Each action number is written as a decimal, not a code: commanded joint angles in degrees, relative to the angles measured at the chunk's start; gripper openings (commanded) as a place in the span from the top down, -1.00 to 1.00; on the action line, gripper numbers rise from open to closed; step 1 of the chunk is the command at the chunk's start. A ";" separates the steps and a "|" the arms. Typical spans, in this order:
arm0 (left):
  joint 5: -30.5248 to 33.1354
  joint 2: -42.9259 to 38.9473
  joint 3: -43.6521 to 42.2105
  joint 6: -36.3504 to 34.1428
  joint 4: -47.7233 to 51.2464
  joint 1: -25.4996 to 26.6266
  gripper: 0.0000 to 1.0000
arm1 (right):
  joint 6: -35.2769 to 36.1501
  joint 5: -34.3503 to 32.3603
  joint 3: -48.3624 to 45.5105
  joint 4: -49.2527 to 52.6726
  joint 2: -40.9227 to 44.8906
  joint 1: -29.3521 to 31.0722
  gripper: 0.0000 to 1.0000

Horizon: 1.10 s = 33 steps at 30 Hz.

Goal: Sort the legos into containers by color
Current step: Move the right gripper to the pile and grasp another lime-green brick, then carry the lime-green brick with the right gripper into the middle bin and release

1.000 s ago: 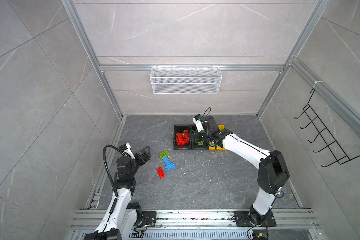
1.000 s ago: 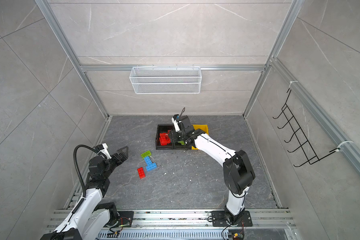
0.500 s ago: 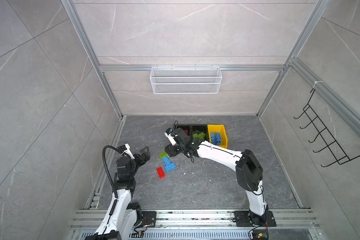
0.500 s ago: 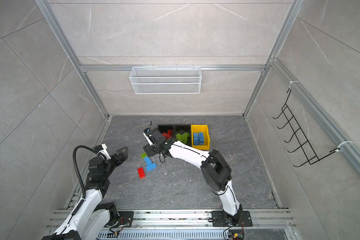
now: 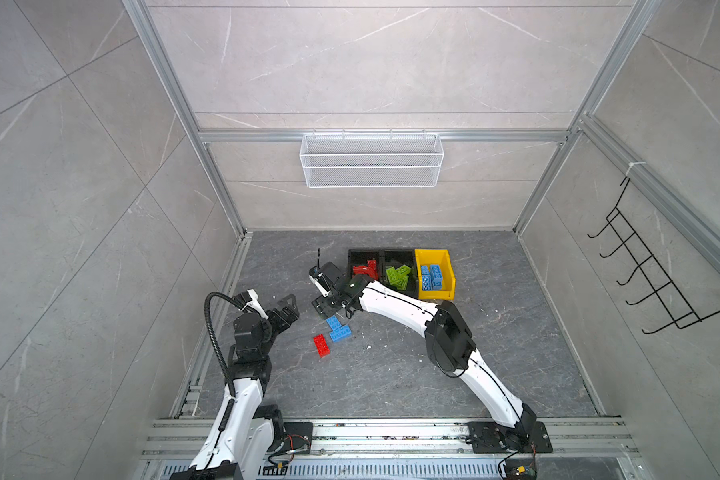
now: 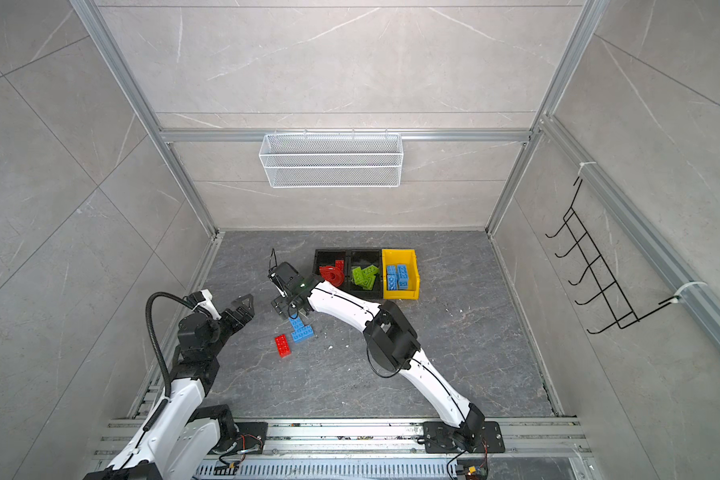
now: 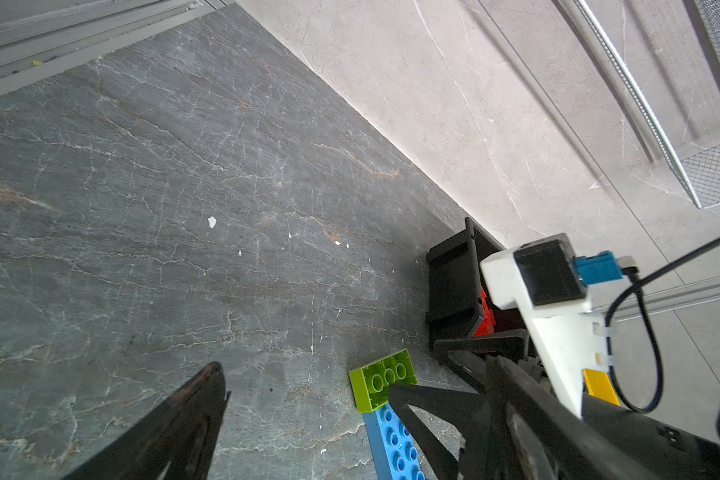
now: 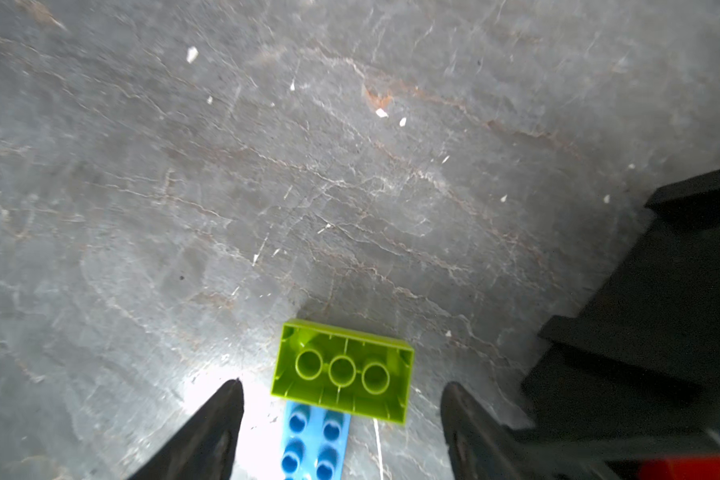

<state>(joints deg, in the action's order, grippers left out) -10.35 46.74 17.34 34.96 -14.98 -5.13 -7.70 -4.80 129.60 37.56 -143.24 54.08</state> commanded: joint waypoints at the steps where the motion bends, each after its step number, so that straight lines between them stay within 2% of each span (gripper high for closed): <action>1: 1.12 -0.75 0.58 0.22 -0.84 0.08 -1.00 | -0.40 -1.81 4.40 4.34 -3.35 0.23 -0.56; 15: 1.17 -0.77 0.60 -0.24 -0.84 0.08 -1.00 | -1.36 -1.20 9.57 5.57 -9.79 0.01 -0.57; 19: 1.20 -0.79 0.60 -0.33 -0.84 0.05 -1.00 | -1.71 -0.94 10.49 5.35 -10.17 0.04 -0.47; 22: 1.20 -0.77 0.59 -0.33 -0.84 0.05 -1.00 | -1.34 -0.26 10.28 5.24 -9.21 -0.01 -0.27; 27: 1.12 -0.95 0.59 -0.35 -0.84 0.08 -1.00 | -0.61 0.48 4.44 2.41 -2.59 0.03 -0.01; 33: 1.19 -1.04 0.61 -0.45 -0.67 0.11 -1.00 | -1.70 4.77 -13.81 -10.52 14.06 -1.12 0.13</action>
<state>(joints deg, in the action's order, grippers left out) -9.17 46.57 17.34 34.94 -14.96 -5.13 -8.56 -2.79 120.44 34.61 -139.17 53.84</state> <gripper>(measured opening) 0.999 0.646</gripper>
